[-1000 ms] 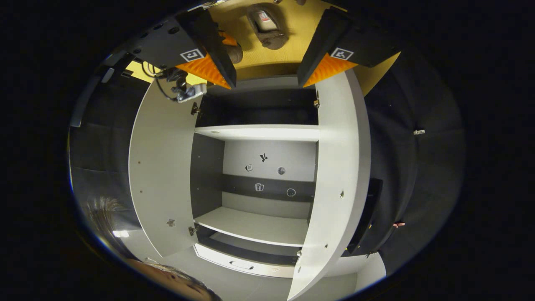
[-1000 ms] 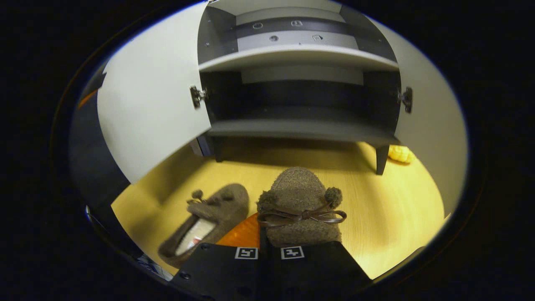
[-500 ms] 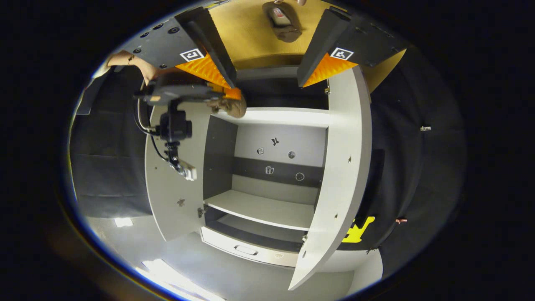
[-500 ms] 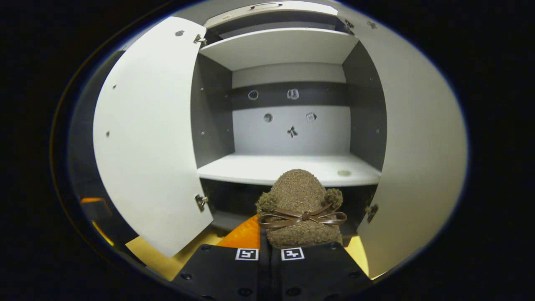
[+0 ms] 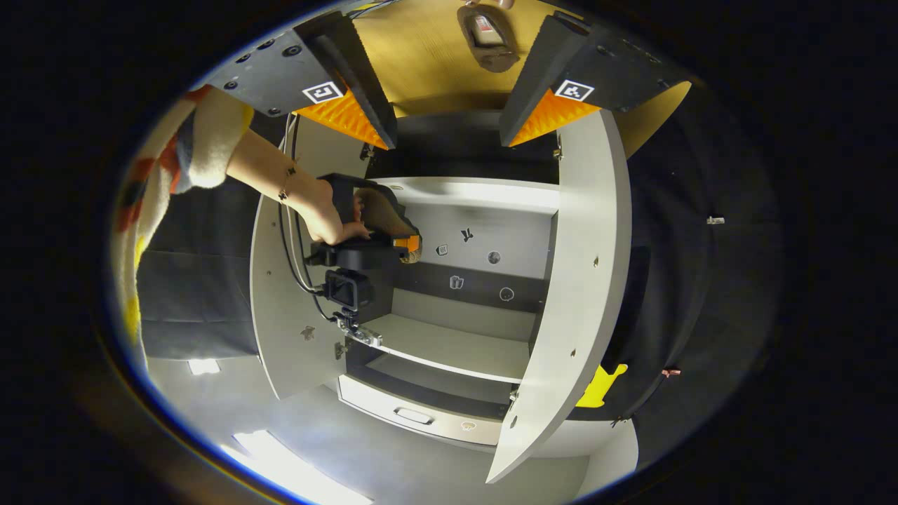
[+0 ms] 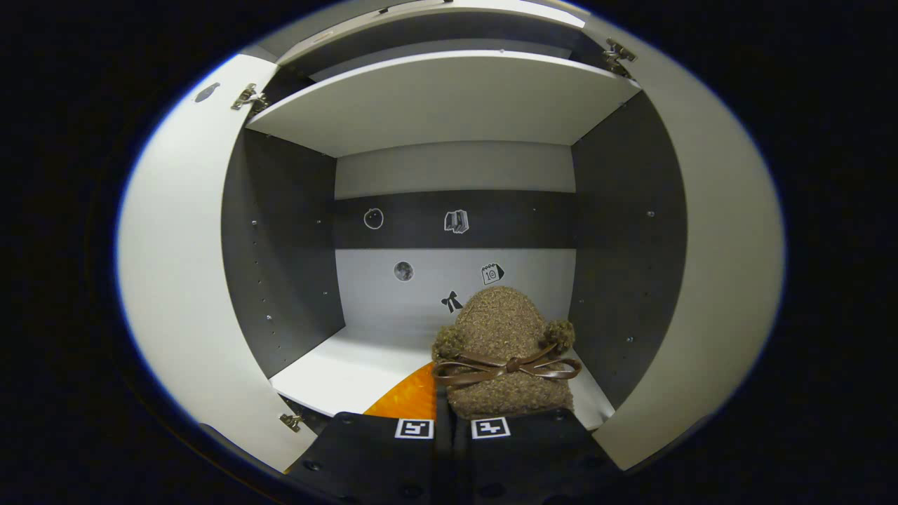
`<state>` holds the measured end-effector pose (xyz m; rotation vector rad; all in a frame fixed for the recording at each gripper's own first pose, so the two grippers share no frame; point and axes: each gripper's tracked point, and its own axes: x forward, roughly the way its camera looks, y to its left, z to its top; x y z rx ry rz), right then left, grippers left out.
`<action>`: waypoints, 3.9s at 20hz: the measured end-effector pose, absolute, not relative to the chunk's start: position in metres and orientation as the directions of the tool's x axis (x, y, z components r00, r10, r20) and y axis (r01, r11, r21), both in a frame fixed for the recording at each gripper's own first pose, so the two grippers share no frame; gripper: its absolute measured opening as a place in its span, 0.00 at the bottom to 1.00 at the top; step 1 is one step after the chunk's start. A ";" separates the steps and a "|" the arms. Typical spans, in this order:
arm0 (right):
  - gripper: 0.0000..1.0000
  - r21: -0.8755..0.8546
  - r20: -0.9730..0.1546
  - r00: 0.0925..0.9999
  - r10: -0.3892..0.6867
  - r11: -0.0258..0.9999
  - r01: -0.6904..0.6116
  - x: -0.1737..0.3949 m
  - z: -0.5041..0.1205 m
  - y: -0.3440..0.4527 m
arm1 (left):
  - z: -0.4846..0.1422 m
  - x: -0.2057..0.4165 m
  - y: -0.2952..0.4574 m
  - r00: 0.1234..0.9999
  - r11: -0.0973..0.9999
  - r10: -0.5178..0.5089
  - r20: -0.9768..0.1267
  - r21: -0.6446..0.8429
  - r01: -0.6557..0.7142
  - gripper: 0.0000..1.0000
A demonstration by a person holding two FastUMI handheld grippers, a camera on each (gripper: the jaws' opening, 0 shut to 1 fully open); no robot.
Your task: Grab one shoe with the right hand and put it into the shoe cabinet, grab the other shoe with the left hand and put it into the shoe cabinet; then close the right door with the right hand and the left door with the left hand.
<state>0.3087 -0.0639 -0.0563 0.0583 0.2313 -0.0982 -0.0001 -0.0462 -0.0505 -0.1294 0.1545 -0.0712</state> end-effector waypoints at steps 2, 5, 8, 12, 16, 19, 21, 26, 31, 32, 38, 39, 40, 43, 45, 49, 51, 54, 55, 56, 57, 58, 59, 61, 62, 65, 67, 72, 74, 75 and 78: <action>0.05 0.042 -0.254 0.963 -0.089 0.994 0.103 0.340 -0.056 -0.073 | -0.056 0.006 -0.045 0.985 0.993 -0.054 -0.164 -0.113 0.036 0.94; 0.05 0.048 -0.299 0.950 -0.089 0.993 0.108 0.387 -0.069 -0.086 | -0.065 0.010 -0.044 0.982 0.989 -0.017 -0.189 -0.147 -0.012 0.94; 0.05 0.030 -0.349 0.931 -0.108 0.991 0.127 0.426 -0.093 -0.099 | -0.075 0.011 -0.046 0.977 0.986 0.005 -0.213 -0.161 -0.040 0.93; 0.05 -0.054 -0.443 0.888 -0.127 0.992 0.115 0.454 -0.138 -0.108 | -0.090 0.009 -0.041 0.967 0.982 0.033 -0.252 -0.171 -0.078 0.93; 0.05 -0.075 -0.556 0.822 -0.118 0.993 0.092 0.457 -0.188 -0.112 | -0.098 0.009 -0.034 0.960 0.982 0.055 -0.274 -0.159 -0.102 0.93; 0.05 -0.061 -0.572 0.810 -0.131 0.991 0.117 0.460 -0.196 -0.117 | -0.102 0.012 -0.033 0.957 0.981 0.056 -0.284 -0.163 -0.106 0.92; 0.10 -0.045 -0.587 0.802 -0.111 0.993 0.105 0.457 -0.199 -0.116 | -0.103 0.015 -0.036 0.956 0.980 0.050 -0.288 -0.172 -0.103 0.93; 0.49 0.033 -0.596 0.802 -0.028 0.998 0.060 0.443 -0.192 -0.094 | -0.101 0.020 -0.039 0.959 0.983 0.031 -0.283 -0.163 -0.080 0.93; 0.98 0.031 -0.554 0.832 -0.025 0.998 0.050 0.415 -0.159 -0.086 | -0.097 0.014 -0.041 0.959 0.983 0.025 -0.284 -0.168 -0.075 0.93; 1.00 0.033 -0.545 0.838 -0.022 0.998 0.048 0.408 -0.153 -0.085 | -0.097 0.011 -0.040 0.959 0.983 0.026 -0.283 -0.167 -0.076 0.93; 1.00 0.048 -0.337 0.941 0.027 0.999 -0.011 0.347 -0.057 -0.071 | -0.106 -0.005 -0.044 0.952 0.992 -0.029 -0.306 -0.128 -0.011 0.93; 1.00 0.054 -0.292 0.955 0.042 0.998 -0.027 0.332 -0.040 -0.066 | -0.109 -0.008 -0.042 0.950 0.993 -0.030 -0.312 -0.118 -0.007 0.93; 1.00 0.046 -0.253 0.966 0.046 0.998 -0.035 0.315 -0.029 -0.064 | -0.111 -0.010 -0.041 0.952 0.994 -0.030 -0.306 -0.111 -0.004 0.93; 0.98 0.023 -0.167 0.985 0.044 0.999 -0.040 0.262 -0.014 -0.056 | -0.109 -0.013 -0.034 0.969 0.991 -0.023 -0.247 -0.131 -0.010 0.93; 0.99 0.001 -0.135 0.990 0.041 0.999 -0.041 0.226 -0.015 -0.053 | -0.122 -0.014 -0.033 0.966 0.982 -0.033 -0.255 -0.188 -0.016 0.93; 0.98 -0.022 -0.096 0.995 0.031 0.999 -0.033 0.167 -0.030 -0.049 | -0.183 -0.022 -0.025 0.936 0.975 -0.025 -0.351 -0.216 -0.055 0.92; 0.98 -0.008 -0.086 0.996 0.033 0.999 -0.034 0.141 -0.040 -0.044 | -0.226 -0.025 -0.019 0.902 0.980 -0.006 -0.432 -0.183 -0.081 0.93; 0.98 0.005 -0.061 0.998 -0.012 1.000 0.013 0.106 -0.056 -0.047 | -0.286 -0.028 -0.016 0.852 0.989 0.004 -0.524 -0.125 -0.081 0.95; 0.98 -0.008 -0.063 0.997 -0.033 0.999 0.033 0.101 -0.066 -0.048 | -0.300 -0.025 -0.014 0.842 0.991 0.005 -0.540 -0.108 -0.075 0.95; 0.98 -0.021 -0.077 0.996 -0.051 0.999 0.049 0.093 -0.074 -0.050 | -0.314 -0.024 -0.011 0.833 0.993 0.010 -0.553 -0.095 -0.074 0.95; 0.98 -0.026 -0.093 0.993 -0.067 0.998 0.065 0.085 -0.083 -0.052 | -0.328 -0.018 -0.010 0.825 0.993 0.014 -0.565 -0.090 -0.078 0.95; 0.98 -0.017 -0.103 0.992 -0.071 0.997 0.069 0.080 -0.089 -0.053 | -0.341 -0.014 -0.007 0.818 0.992 0.017 -0.575 -0.094 -0.087 0.95; 0.98 -0.004 -0.109 0.991 -0.076 0.997 0.076 0.074 -0.093 -0.054 | -0.351 -0.009 -0.005 0.810 0.990 0.017 -0.586 -0.103 -0.095 0.95; 0.98 -0.002 -0.113 0.989 -0.091 0.996 0.091 0.066 -0.099 -0.059 | -0.368 -0.002 0.004 0.796 0.988 0.032 -0.605 -0.102 -0.117 0.95; 0.98 -0.013 -0.111 0.989 -0.093 0.996 0.093 0.064 -0.101 -0.061 | -0.377 0.001 0.007 0.788 0.988 0.041 -0.614 -0.094 -0.124 0.94; 0.98 -0.014 -0.119 0.990 -0.080 0.997 0.079 0.069 -0.109 -0.061 | -0.398 0.014 0.017 0.774 0.988 0.065 -0.630 -0.068 -0.138 0.93; 0.98 -0.014 -0.125 0.990 -0.071 0.997 0.070 0.074 -0.113 -0.061 | -0.408 0.021 0.016 0.767 0.988 0.059 -0.639 -0.071 -0.135 0.87; 0.98 -0.004 -0.152 0.986 -0.066 0.998 0.066 0.082 -0.129 -0.066 | -0.423 0.045 0.017 0.780 0.991 0.051 -0.624 -0.064 -0.116 0.68; 0.98 -0.004 -0.180 0.981 -0.070 0.998 0.070 0.082 -0.140 -0.069 | -0.427 0.053 0.016 0.789 0.992 0.042 -0.613 -0.070 -0.107 0.66; 0.98 -0.004 -0.193 0.979 -0.070 0.998 0.070 0.082 -0.145 -0.070 | -0.429 0.057 0.015 0.792 0.992 0.041 -0.609 -0.068 -0.105 0.65; 0.98 -0.003 -0.231 0.971 -0.064 0.998 0.065 0.081 -0.161 -0.070 | -0.432 0.065 0.011 0.800 0.994 0.045 -0.598 -0.050 -0.093 0.50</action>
